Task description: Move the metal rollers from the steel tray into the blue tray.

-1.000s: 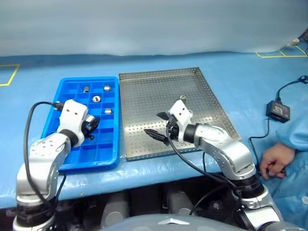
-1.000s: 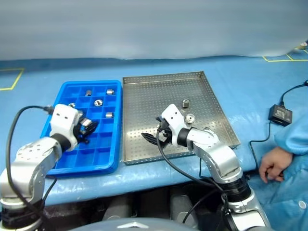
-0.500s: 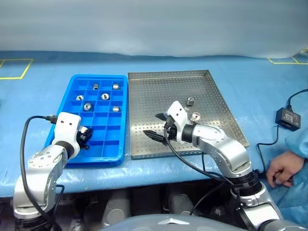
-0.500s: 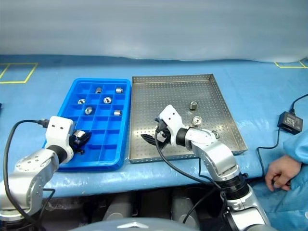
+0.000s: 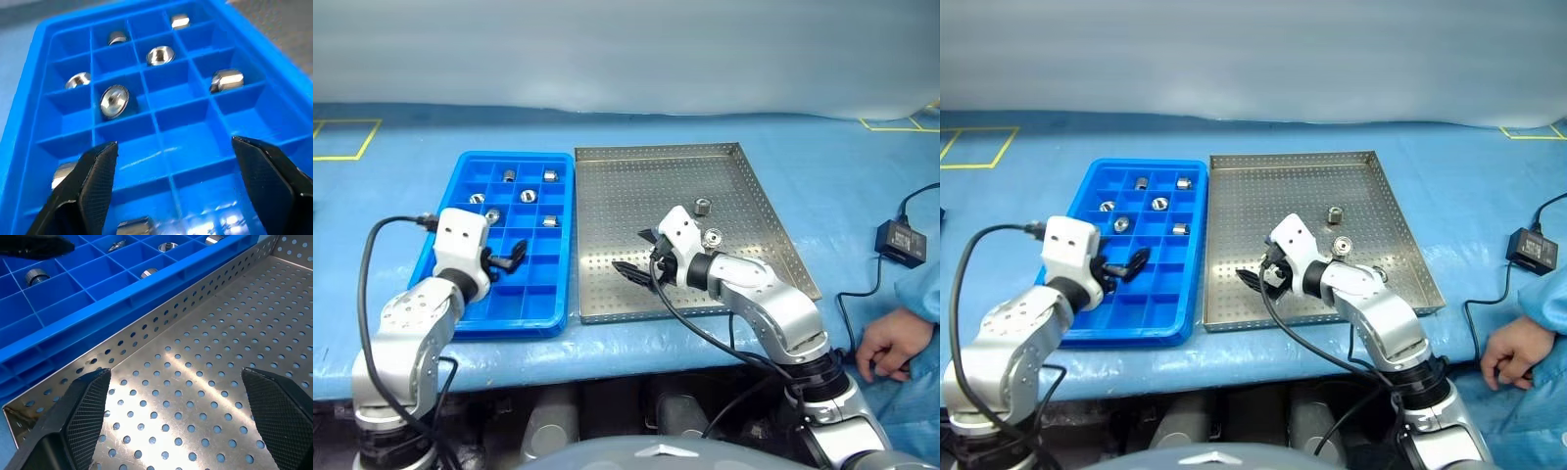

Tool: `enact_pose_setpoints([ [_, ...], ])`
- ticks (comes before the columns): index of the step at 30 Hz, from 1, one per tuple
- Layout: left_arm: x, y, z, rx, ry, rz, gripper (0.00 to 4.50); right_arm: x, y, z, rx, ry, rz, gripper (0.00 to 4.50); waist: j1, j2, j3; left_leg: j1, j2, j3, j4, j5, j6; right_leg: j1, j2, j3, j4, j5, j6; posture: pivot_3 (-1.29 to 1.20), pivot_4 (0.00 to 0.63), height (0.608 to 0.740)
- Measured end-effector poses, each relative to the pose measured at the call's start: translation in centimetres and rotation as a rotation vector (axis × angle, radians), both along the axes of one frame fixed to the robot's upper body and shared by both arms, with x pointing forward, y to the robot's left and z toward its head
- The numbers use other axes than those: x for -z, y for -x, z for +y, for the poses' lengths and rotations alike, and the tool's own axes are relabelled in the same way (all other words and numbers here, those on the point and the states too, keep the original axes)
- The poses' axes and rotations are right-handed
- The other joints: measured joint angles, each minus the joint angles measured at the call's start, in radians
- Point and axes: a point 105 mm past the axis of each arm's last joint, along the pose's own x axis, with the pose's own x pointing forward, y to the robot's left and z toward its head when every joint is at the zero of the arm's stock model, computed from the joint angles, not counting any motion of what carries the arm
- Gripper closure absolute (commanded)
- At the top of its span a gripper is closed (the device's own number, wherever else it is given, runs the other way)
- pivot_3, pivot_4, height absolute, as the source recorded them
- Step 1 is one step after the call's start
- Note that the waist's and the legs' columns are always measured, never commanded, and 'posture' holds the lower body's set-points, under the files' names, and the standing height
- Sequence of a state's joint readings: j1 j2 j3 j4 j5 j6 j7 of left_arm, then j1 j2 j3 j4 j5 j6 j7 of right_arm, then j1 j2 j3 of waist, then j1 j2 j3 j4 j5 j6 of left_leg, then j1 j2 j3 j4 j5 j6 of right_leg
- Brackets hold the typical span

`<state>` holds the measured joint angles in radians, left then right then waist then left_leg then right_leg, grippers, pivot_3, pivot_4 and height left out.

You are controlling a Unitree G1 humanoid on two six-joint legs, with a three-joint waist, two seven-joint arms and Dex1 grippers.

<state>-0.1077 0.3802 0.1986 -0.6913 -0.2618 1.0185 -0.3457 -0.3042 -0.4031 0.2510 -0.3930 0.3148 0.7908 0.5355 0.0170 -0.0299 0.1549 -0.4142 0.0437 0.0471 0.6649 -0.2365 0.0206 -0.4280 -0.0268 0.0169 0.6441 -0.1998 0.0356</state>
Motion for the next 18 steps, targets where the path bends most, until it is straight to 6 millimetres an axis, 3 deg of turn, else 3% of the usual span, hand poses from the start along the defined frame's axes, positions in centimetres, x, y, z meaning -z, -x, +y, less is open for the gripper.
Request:
enact_pose_setpoints([
  [3, -0.8, -1.2, -3.7, 0.183, 0.003, -0.028, 0.43, -0.5, -0.2, -1.2, 0.048, 0.057, -0.051, 0.0, -0.006, 0.0, 0.0, 0.001, -0.001, 0.001, 0.0, 0.0, 0.0, 0.0, 0.001, 0.001, 0.0, 0.0, 0.0, -0.05, 0.15, 0.74],
  [6, -0.2, -2.8, -6.4, 0.302, -0.031, -0.005, 0.43, -0.5, -1.1, -2.7, 0.17, 0.102, -0.076, 0.0, -0.018, 0.0, 0.0, 0.0, 0.0, 0.002, 0.0, 0.0, 0.0, 0.0, 0.002, 0.0, 0.0, 0.0, 0.001, -0.11, 0.15, 0.74],
  [9, 0.8, -3.7, -7.8, 0.379, -0.074, 0.018, 0.43, -0.7, -2.2, -3.4, 0.333, 0.043, -0.06, 0.0, -0.047, 0.0, 0.0, 0.0, 0.001, 0.003, -0.001, 0.0, 0.0, -0.001, 0.003, 0.002, 0.001, 0.001, -0.001, -0.16, 0.15, 0.74],
  [13, 1.0, -3.1, -10.0, 0.508, -0.056, 0.009, 0.43, 0.1, -3.0, -2.9, 0.493, -0.015, 0.002, 0.0, -0.085, 0.001, 0.0, -0.001, 0.0, 0.001, -0.003, 0.0, 0.0, -0.003, 0.003, 0.003, 0.0, 0.005, 0.003, -0.16, 0.15, 0.74],
  [18, 1.8, -1.7, -11.2, 0.617, -0.04, 0.024, 0.43, 1.9, -4.7, -4.5, 0.698, 0.024, 0.063, 0.0, -0.104, 0.001, 0.0, -0.001, 0.0, 0.002, -0.002, 0.0, 0.0, -0.003, 0.002, 0.003, 0.0, 0.006, 0.004, -0.14, 0.15, 0.74],
])
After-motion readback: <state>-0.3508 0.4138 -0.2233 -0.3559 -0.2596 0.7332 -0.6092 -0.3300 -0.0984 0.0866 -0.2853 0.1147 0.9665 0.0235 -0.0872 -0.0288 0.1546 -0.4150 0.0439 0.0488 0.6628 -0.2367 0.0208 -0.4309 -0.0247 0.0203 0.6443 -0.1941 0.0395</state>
